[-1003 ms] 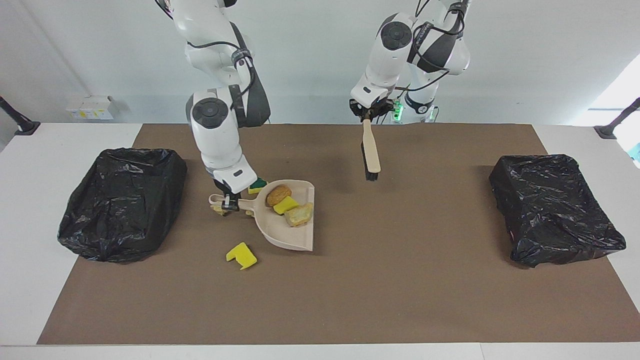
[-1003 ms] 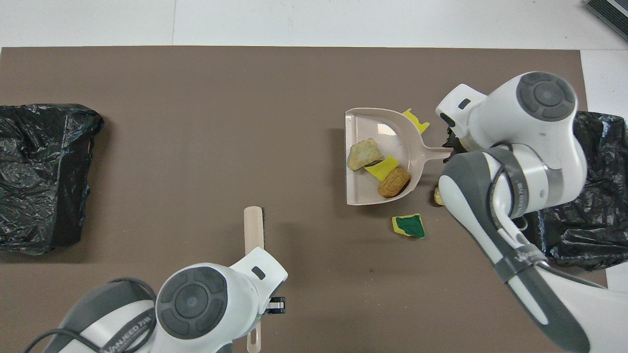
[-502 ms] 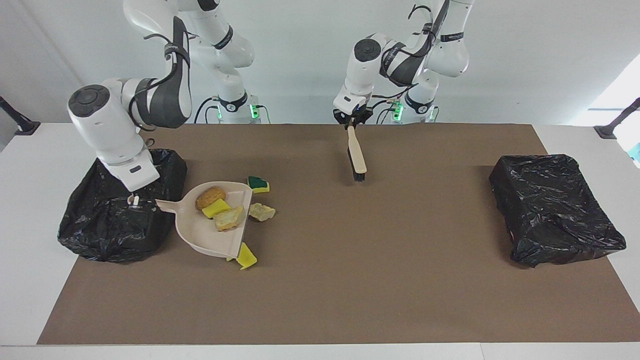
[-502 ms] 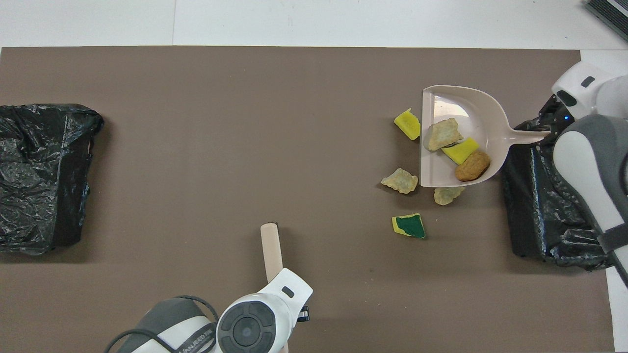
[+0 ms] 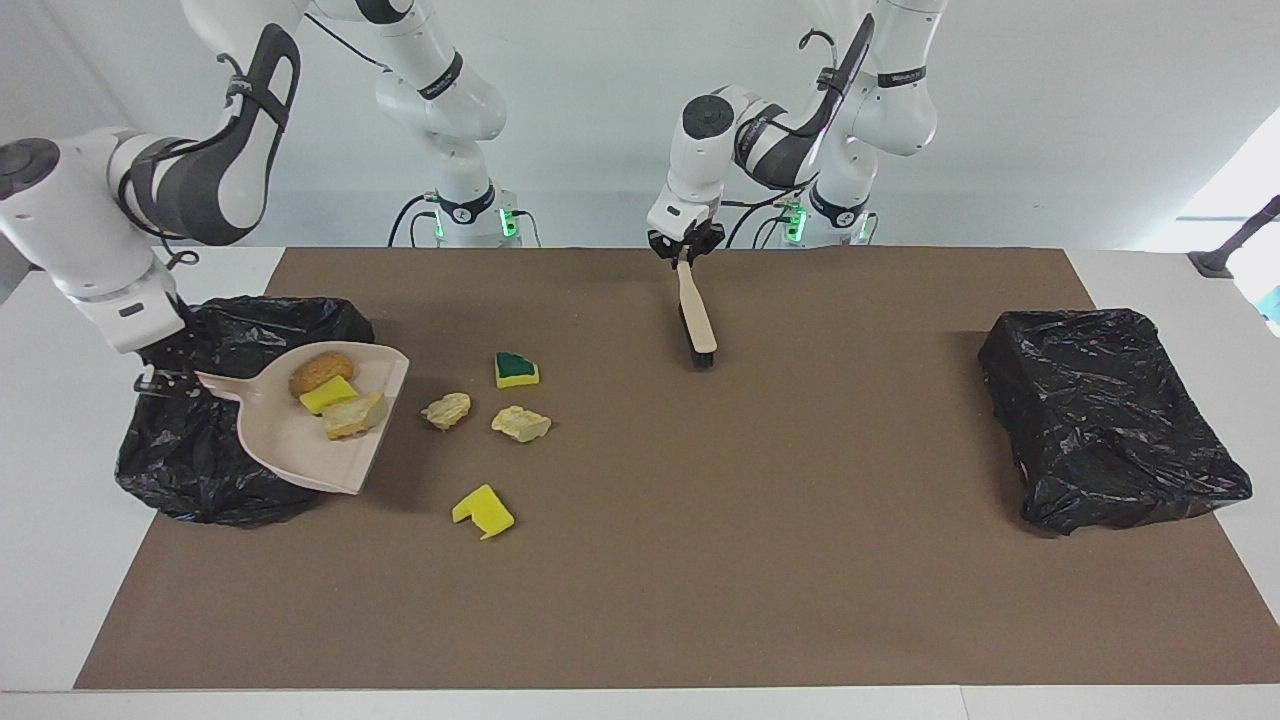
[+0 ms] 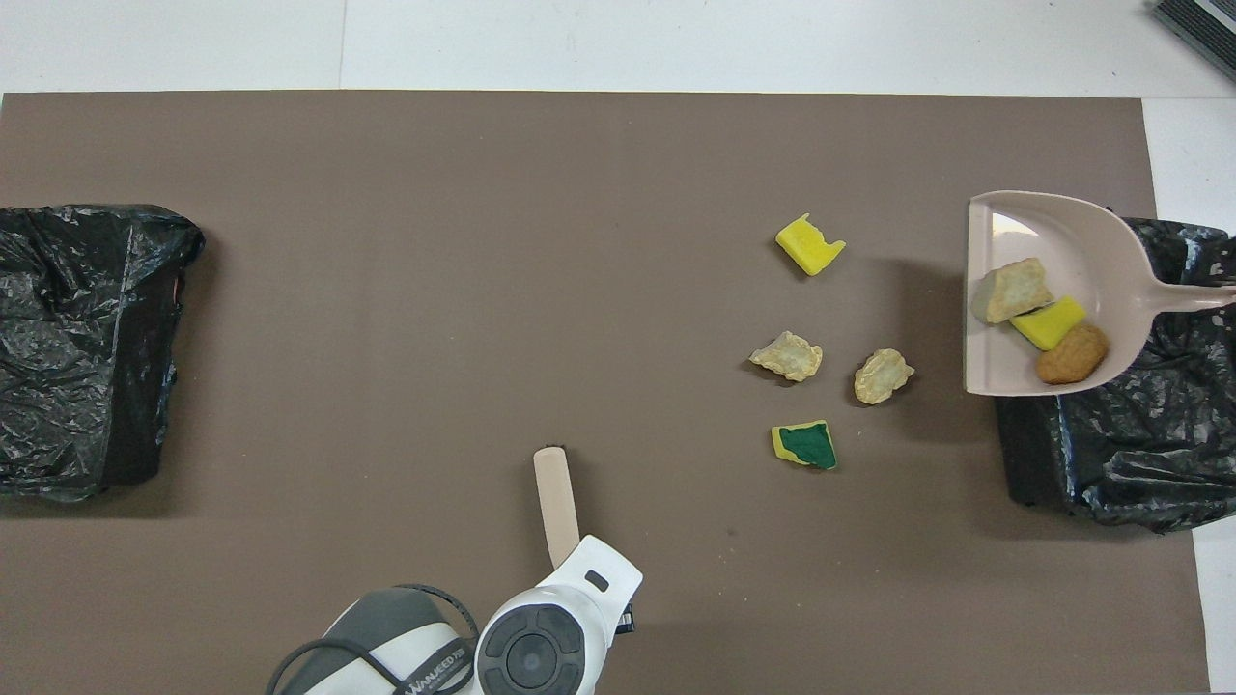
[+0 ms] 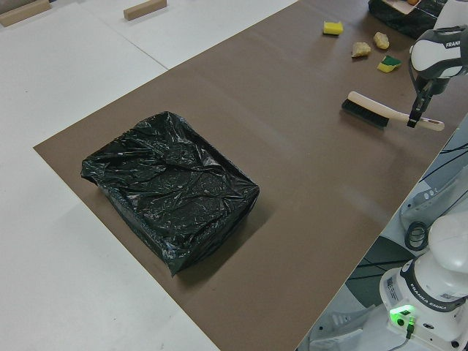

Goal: Sweep and dump trash in bin
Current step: 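Tip the dustpan with the right gripper over the nearby black bag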

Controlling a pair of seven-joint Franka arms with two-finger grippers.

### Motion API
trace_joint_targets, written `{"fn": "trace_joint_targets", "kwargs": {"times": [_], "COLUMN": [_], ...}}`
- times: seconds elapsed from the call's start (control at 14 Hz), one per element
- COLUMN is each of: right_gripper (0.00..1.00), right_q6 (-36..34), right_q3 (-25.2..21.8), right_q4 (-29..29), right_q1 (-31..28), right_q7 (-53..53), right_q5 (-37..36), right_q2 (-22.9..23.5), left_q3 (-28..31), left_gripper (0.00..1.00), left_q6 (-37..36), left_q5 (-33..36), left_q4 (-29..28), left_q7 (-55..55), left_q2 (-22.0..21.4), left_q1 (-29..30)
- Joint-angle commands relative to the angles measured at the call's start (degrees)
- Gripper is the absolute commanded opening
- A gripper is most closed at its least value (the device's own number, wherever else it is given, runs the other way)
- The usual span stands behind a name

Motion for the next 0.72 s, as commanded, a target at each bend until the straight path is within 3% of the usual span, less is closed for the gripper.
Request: {"fn": "trace_joint_targets", "kwargs": {"times": [0.0,0.07,0.29,0.43,0.57,0.65], "right_gripper": [0.0,0.0,0.0,0.0,0.0,0.0], "right_q6": [-4.25,-5.75,-8.22,-7.09,-3.5,-1.65], "right_q3": [0.38,0.29,0.29,0.38,0.38,0.55], "right_q4": [-0.07,-0.5,-3.22,-6.21,-9.1,-11.38], "right_q1": [-3.18,-3.36,-4.77,-6.43,-6.44,-6.18], "right_q7": [-2.92,-2.57,-2.31,-1.7,2.33,5.22], "right_q5": [-5.0,-8.51,-17.83,-22.94,-29.34,-33.03], "right_q2": [-3.75,-5.5,-8.94,-10.78,-12.02,-13.15], "left_q3": [0.86,0.86,0.94,0.94,1.03,1.03], "left_gripper": [0.0,0.0,0.19,0.42,0.47,0.63], "left_q6": [2.26,2.26,2.17,1.91,1.38,0.94], "left_q5": [0.29,0.29,0.29,0.29,0.29,0.29], "left_q4": [-0.24,-0.15,-0.15,-0.07,0.2,0.55], "left_q7": [0.01,0.37,1.07,1.34,1.95,1.69], "left_q2": [0.99,1.07,1.34,1.43,1.51,1.86], "left_q1": [-1.62,-1.53,-1.01,-0.83,-0.57,-0.57]}}
